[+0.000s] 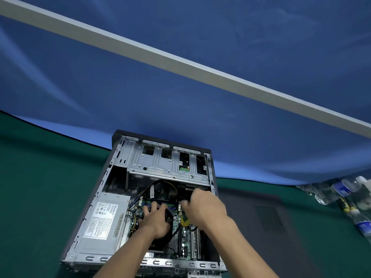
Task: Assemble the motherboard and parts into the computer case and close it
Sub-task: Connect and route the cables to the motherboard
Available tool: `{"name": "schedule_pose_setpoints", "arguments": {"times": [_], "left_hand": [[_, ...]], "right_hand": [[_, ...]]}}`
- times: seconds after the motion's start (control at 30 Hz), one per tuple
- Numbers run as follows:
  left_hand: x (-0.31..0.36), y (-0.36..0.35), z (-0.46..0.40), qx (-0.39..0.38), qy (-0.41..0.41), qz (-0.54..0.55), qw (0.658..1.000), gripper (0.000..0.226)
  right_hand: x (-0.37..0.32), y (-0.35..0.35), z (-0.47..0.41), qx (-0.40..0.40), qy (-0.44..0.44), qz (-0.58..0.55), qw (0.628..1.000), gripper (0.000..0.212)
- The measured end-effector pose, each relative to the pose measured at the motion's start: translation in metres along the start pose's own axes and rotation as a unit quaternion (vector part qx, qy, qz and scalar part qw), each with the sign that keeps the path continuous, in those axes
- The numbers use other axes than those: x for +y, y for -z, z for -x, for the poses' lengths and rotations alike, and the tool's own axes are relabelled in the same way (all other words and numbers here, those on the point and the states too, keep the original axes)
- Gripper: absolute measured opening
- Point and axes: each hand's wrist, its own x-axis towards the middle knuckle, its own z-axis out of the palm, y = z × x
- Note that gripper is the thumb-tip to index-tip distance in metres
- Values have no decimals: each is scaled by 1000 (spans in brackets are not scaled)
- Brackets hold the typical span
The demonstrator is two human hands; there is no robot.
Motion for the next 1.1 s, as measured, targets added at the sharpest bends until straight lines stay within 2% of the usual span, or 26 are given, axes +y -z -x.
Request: {"name": "schedule_pose_setpoints", "arguments": {"times": [0.07, 0.13, 0.23, 0.4, 0.5, 0.53, 0.63, 0.7, 0.77, 0.8, 0.9, 0.93, 1.03, 1.1], "left_hand": [[-1, 1, 0, 0, 2, 3, 1000, 47], [0, 0, 0, 0, 2, 2, 1000, 46], [0, -1, -1, 2, 2, 1, 1000, 48], [-1, 0, -1, 2, 1, 3, 1000, 50], [0, 1, 2, 0, 1, 9, 1000, 50], [0, 1, 1, 0, 1, 10, 1000, 50], [0, 0, 1, 0, 4, 9, 1000, 51], [-1, 0, 1, -1, 5, 6, 1000, 52], [0, 0, -1, 1, 5, 6, 1000, 52], [0, -1, -1, 1, 5, 6, 1000, 51], [-1, -1, -1, 0, 7, 8, 1000, 50], [-1, -1, -1, 1, 7, 7, 1000, 50], [-1, -1, -2, 3, 6, 3, 1000, 49], [0, -1, 0, 3, 7, 2, 1000, 49]], "right_hand": [[-1, 1, 2, -55, 9, -57, 997, 34], [-1, 1, 3, -39, 10, -50, 998, 29], [-2, -1, 1, 25, -1, 37, 999, 28], [-4, -2, 0, -19, 18, -4, 1000, 39], [-2, -8, 0, 79, 7, 69, 994, 35], [1, -7, -1, 84, 3, 71, 994, 36], [8, -3, -5, -1, 0, -7, 1000, 32], [12, -3, -5, 10, -2, -4, 1000, 28], [17, -3, -5, 73, -20, 46, 996, 34], [21, -3, -5, 73, -24, 47, 996, 37], [24, 0, -5, -14, -4, -19, 1000, 32], [23, -1, -3, -21, 5, -32, 999, 30], [19, -5, -1, 61, -15, 28, 998, 34], [20, -5, -2, 51, -22, 20, 998, 34]]}}
